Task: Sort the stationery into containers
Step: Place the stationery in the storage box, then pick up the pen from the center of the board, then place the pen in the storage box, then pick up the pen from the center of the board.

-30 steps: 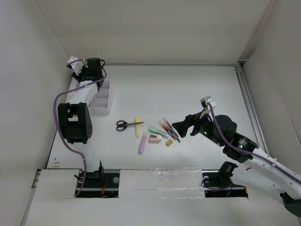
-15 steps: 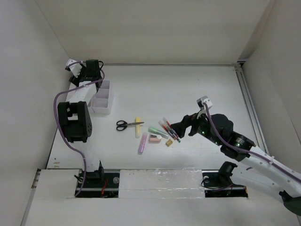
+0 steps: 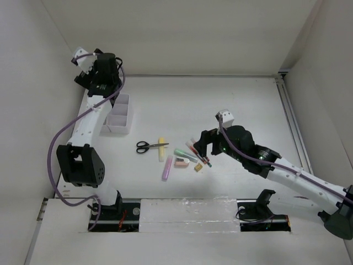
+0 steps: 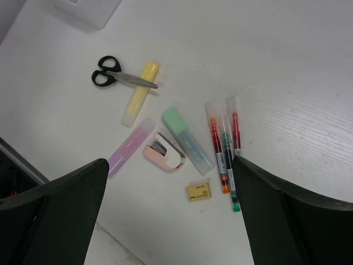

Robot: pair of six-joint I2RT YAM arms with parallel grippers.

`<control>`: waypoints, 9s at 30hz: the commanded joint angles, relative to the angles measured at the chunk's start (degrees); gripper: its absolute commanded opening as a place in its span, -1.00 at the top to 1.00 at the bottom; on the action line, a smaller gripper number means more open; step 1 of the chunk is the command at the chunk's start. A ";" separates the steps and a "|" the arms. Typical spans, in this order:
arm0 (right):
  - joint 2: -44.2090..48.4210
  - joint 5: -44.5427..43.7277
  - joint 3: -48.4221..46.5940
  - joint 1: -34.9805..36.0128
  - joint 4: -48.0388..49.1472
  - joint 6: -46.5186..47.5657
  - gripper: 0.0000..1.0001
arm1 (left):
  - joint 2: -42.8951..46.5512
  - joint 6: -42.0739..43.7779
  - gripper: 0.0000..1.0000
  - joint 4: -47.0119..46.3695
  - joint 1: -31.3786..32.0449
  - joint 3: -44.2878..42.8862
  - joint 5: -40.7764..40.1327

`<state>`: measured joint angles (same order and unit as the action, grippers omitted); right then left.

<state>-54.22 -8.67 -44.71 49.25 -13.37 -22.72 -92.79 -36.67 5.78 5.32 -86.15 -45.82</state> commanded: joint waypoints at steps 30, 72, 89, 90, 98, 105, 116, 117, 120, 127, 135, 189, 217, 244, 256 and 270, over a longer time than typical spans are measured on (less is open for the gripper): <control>-35.59 -0.65 -12.16 -0.21 0.27 8.75 -0.07 | 46.30 3.00 -1.00 26.83 17.79 31.12 19.46; -36.59 -10.67 -19.44 5.41 -6.76 1.80 1.00 | 45.60 6.18 -1.00 19.63 17.79 31.66 39.39; -21.28 5.33 -20.24 9.37 5.46 -4.35 1.00 | 43.67 -3.94 -1.00 -17.81 17.79 46.69 75.35; -21.28 5.33 -20.24 10.15 5.46 -4.35 1.00 | 43.66 -4.46 -1.00 -17.82 17.79 46.69 75.35; -22.51 5.33 -23.49 11.38 5.46 -4.35 1.00 | 41.12 -5.52 -0.48 -19.23 17.79 47.21 76.58; -24.80 -3.81 -25.77 11.92 5.98 -5.58 1.00 | 39.27 -5.52 0.82 -19.23 17.79 46.16 77.99; -22.43 -12.15 -20.60 11.92 6.60 -8.48 -1.00 | 37.25 -0.25 1.00 -6.43 17.79 35.90 46.66; -20.95 -12.86 -19.20 11.92 5.81 -8.48 -1.00 | 36.38 -0.25 1.00 -5.18 17.79 34.57 41.92; -18.74 -13.39 -17.00 11.92 4.67 -8.48 -1.00 | 31.81 -3.93 1.00 -0.60 16.47 29.03 26.79; -11.63 -13.92 -11.63 11.92 0.53 -9.62 -1.00 | 13.72 -9.12 1.00 11.43 12.00 9.71 0.66; 0.06 -11.47 -4.96 12.44 0.53 -10.15 -1.00 | 0.08 -6.23 1.00 8.81 0.84 -0.76 5.31; -50.63 -25.96 -36.32 16.84 -11.07 -24.13 -0.39 | 22.99 5.90 -1.00 25.24 2.59 -2.81 27.45; -70.51 -22.53 -46.87 14.55 -13.88 -21.58 0.75 | 35.49 11.70 -1.00 20.32 1.53 15.31 33.08; -43.53 -28.35 -35.28 12.88 -13.04 -16.41 1.00 | 34.96 10.03 -1.00 7.77 1.01 25.67 72.66; -35.17 -19.99 -33.51 16.58 -1.50 -8.04 1.00 | 32.85 4.51 -1.00 -4.53 2.41 31.82 90.98; -34.64 -19.46 -36.68 18.25 4.13 -5.76 1.00 | 31.80 1.86 -0.81 -7.98 2.41 35.17 93.99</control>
<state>-90.48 -28.82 -78.39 66.46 -14.63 -29.74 -61.01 -34.57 1.43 7.68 -51.44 46.13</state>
